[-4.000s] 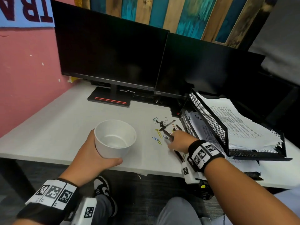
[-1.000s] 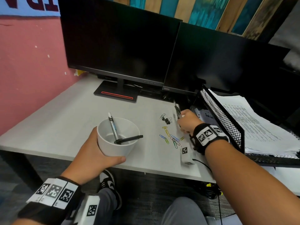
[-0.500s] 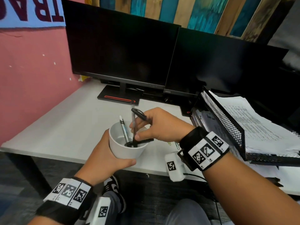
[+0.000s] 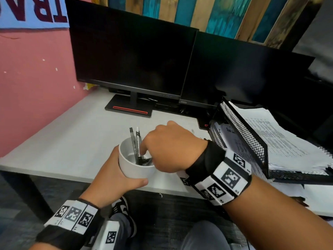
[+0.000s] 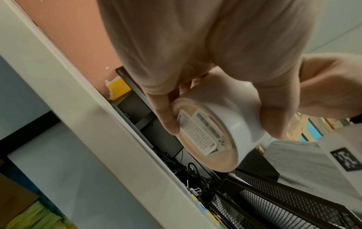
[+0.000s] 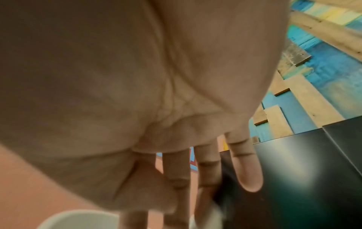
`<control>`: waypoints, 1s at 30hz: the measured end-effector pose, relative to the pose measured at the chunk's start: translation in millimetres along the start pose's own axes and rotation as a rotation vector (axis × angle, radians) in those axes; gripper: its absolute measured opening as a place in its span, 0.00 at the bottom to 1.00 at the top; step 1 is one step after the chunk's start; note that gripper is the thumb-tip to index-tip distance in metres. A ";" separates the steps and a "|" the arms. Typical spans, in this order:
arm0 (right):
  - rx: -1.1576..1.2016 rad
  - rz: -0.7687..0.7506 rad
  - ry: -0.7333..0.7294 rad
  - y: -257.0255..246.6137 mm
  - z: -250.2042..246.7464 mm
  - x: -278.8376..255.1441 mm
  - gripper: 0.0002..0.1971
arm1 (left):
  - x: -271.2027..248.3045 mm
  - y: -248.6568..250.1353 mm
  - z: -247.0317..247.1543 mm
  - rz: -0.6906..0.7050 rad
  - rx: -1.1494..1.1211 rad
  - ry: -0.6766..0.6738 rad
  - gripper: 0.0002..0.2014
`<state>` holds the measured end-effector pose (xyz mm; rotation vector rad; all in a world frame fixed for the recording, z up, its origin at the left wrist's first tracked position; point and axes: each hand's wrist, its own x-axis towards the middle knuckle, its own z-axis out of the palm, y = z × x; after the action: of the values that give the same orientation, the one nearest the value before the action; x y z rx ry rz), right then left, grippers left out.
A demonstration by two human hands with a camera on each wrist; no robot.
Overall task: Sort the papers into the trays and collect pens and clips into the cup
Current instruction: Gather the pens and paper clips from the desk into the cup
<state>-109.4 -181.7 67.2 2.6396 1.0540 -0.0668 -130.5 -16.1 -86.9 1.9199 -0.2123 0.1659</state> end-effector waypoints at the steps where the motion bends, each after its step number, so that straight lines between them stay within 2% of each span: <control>1: -0.013 -0.022 0.024 -1.6 -0.7 0.3 0.21 | -0.1 -1.3 0.2 -0.004 -0.001 0.002 0.49; 3: 0.055 -0.025 0.103 -1.9 -3.5 2.3 0.23 | -0.7 -5.2 -0.2 -0.012 -0.013 0.003 0.50; 5: 0.315 0.048 0.232 1.8 -1.8 7.2 0.26 | -1.2 -8.4 -1.8 -0.025 -0.022 0.004 0.51; 8: 0.783 0.279 0.492 25.9 12.4 18.9 0.28 | -2.2 -11.3 -5.3 -0.027 -0.010 0.010 0.50; 10: 0.843 0.502 0.538 57.2 32.2 26.1 0.27 | -3.4 -12.5 -8.6 -0.029 -0.006 0.011 0.51; 12: 0.755 0.683 0.404 92.1 61.3 29.7 0.26 | -4.3 -12.8 -12.2 -0.036 -0.006 0.017 0.51; 14: 0.573 0.806 0.151 120.6 96.2 29.3 0.20 | -4.6 -12.8 -14.7 -0.037 -0.006 0.028 0.51; 16: 0.417 0.872 -0.045 138.2 124.9 25.2 0.13 | -5.1 -13.2 -16.8 -0.039 -0.005 0.029 0.51; 18: 0.342 0.913 -0.139 149.5 142.9 20.5 0.11 | -4.9 -14.7 -18.3 -0.038 -0.002 0.025 0.51; 25: 0.143 0.912 -0.180 170.9 173.6 15.2 0.12 | -4.0 -22.7 -22.5 -0.059 0.030 0.046 0.49; 30: 0.162 0.906 -0.144 173.4 178.0 14.9 0.09 | -4.3 -27.1 -24.1 -0.063 0.029 0.062 0.50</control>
<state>31.2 -342.5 -60.6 2.9335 -0.2541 -0.1422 -128.8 16.1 -104.1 1.9442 -0.1081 0.1869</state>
